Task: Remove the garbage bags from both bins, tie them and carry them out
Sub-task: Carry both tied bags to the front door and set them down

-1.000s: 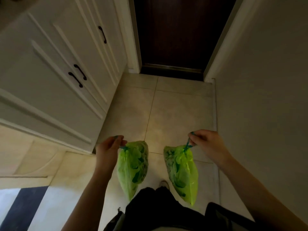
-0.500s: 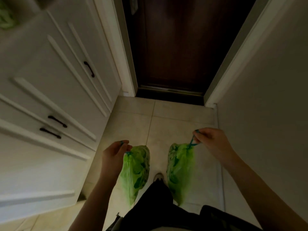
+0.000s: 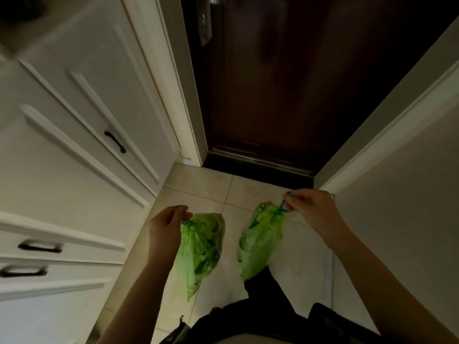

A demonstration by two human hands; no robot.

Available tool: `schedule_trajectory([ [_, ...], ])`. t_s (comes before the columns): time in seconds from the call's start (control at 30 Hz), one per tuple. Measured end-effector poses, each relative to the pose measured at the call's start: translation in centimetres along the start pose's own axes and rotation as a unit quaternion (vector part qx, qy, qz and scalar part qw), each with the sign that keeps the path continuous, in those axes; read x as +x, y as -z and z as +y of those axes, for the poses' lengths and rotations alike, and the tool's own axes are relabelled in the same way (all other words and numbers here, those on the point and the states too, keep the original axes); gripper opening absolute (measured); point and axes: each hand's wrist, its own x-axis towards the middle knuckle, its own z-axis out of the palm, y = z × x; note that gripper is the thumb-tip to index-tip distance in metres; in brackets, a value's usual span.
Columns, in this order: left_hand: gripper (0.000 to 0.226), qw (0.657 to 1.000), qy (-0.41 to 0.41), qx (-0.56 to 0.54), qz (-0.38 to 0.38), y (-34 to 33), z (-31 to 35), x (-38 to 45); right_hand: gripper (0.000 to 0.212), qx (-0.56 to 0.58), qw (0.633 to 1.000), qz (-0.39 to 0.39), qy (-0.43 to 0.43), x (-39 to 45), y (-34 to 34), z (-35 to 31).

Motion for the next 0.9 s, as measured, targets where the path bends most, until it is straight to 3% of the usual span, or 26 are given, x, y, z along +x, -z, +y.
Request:
schedule_trajectory([
  [0.27, 0.017, 0.991, 0.026, -0.047, 0.121, -5.4, 4.1, 7.8, 0.025, -0.006, 0.993, -0.114, -0.03, 16.6, 1.2, -0.7],
  [0.53, 0.016, 0.992, 0.066, 0.011, 0.106, -8.7, 5.0, 16.7, 0.026, 0.017, 0.983, -0.15, -0.104, 28.2, -2.6, -1.8],
  [0.63, 0.016, 0.993, 0.087, 0.046, 0.067, -9.7, 4.7, 20.6, 0.025, 0.041, 0.979, -0.131, -0.153, 32.1, -4.4, -1.7],
  [0.9, 0.017, 0.983, 0.151, 0.071, 0.072, -10.8, 3.6, 29.5, 0.021, 0.083, 0.96, -0.107, -0.244, 41.0, -9.0, -1.8],
])
